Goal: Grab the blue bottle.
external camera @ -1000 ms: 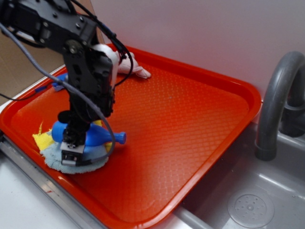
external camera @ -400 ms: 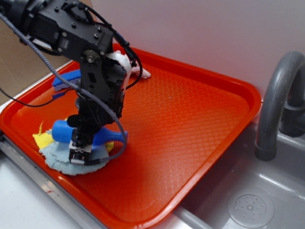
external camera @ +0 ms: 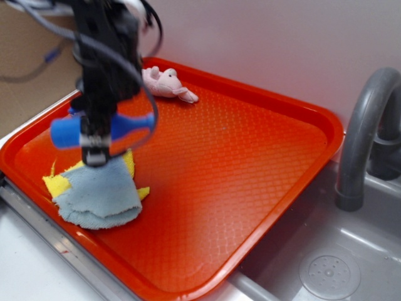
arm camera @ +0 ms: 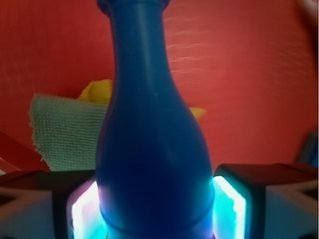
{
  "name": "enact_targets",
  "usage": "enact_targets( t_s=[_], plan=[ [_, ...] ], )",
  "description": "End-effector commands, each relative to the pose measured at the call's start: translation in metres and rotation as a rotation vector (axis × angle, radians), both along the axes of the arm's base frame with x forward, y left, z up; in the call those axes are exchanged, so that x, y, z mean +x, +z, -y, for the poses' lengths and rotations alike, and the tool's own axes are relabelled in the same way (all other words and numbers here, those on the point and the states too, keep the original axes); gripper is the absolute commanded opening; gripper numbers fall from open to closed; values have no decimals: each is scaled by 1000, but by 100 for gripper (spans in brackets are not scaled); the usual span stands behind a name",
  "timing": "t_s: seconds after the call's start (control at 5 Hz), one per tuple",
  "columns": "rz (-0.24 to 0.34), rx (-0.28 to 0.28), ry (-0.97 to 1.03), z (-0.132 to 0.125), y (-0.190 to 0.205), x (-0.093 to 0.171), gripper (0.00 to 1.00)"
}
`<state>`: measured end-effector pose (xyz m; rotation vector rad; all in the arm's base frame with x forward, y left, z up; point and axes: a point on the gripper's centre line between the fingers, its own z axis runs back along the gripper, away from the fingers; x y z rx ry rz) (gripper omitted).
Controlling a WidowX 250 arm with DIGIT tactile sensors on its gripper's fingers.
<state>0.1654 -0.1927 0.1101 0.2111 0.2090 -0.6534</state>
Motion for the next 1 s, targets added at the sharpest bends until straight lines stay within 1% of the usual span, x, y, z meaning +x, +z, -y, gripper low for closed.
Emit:
enact_targets(
  t_s=[0.0,0.2,0.4,0.6,0.8],
  plan=[
    [175,-133,380,-60,68,-16,0],
    [254,-130,538,-81,92,-26,0],
    [311,-82,685,-99,110,-39,0],
    [328,-57,773,-107,113,-45,0],
    [339,-65,809,-108,107,-44,0]
  ],
)
